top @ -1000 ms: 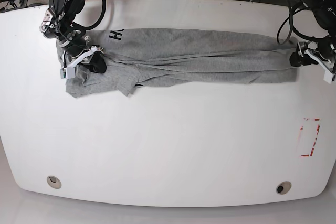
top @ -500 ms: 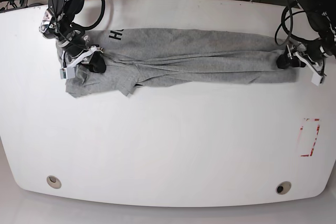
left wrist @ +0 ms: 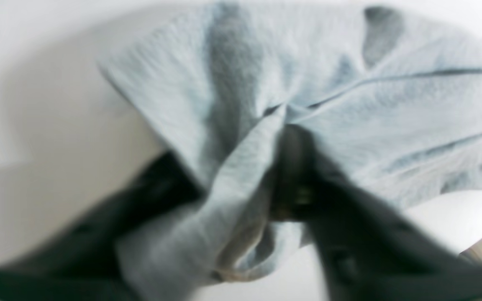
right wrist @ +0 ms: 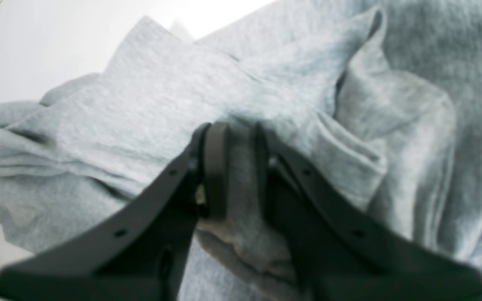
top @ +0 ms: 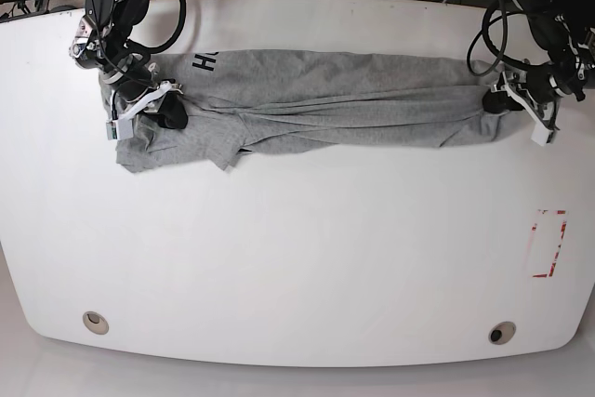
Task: Fold the T-shirt properly
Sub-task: 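Fold the shirt's end with the left gripper toward the right gripper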
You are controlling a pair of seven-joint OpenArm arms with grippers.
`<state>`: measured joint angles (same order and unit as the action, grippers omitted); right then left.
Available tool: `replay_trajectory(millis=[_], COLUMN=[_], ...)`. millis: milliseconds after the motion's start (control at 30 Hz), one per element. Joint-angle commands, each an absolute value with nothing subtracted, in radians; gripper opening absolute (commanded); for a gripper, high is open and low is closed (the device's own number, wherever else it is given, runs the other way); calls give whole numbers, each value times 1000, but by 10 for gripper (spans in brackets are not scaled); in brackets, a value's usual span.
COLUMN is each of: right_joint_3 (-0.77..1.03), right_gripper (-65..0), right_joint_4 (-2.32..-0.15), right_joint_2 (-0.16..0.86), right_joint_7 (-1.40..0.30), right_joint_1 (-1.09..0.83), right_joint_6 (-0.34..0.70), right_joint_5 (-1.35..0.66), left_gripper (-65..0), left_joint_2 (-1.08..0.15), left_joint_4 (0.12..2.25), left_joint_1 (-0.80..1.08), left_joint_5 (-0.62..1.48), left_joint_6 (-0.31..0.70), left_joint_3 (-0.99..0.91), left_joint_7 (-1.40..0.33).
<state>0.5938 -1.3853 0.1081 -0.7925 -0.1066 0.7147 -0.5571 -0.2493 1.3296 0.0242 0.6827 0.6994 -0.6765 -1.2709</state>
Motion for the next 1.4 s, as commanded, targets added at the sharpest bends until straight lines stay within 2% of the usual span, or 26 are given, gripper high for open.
replay_trajectory(millis=[0,100,400,667,833,1200,1367], right_joint_3=[595,595,595,595,595,595,595], right_gripper=[-534,-534,-534,-534,-534,-534,-534], right_joint_4=[-1383,-1383,-1383,-1380,-1380,-1380,-1379], right_joint_2=[116,114,114,113,113,113,113], right_joint_7=[-855,-855,-855,-855,-855,-855,-854], right_joint_1=[-116,-114,-114,-116,-114,-116,-125], right_joint_6=[698,698,698,698,698,698,698], right_joint_5=[-495,-495,-495,-495,-495,-496,-495], left_gripper=[-589,-592,-594,-593,-590,-589,-588], left_joint_2=[-262,-263,-262,-203,-194,-47,36], left_joint_4=[1345,1356,1730,1963,1985,1983,1972], left_joint_1=[15,15,58,108,131,116,110], left_joint_5=[677,684,684,684,684,676,674], left_joint_6=[698,698,698,698,698,698,698], left_joint_3=[-680,-685,-679,-504,-366,-171,-154], left_joint_7=[-1282,-1283,-1340,-1360,-1360,-1360,-1359])
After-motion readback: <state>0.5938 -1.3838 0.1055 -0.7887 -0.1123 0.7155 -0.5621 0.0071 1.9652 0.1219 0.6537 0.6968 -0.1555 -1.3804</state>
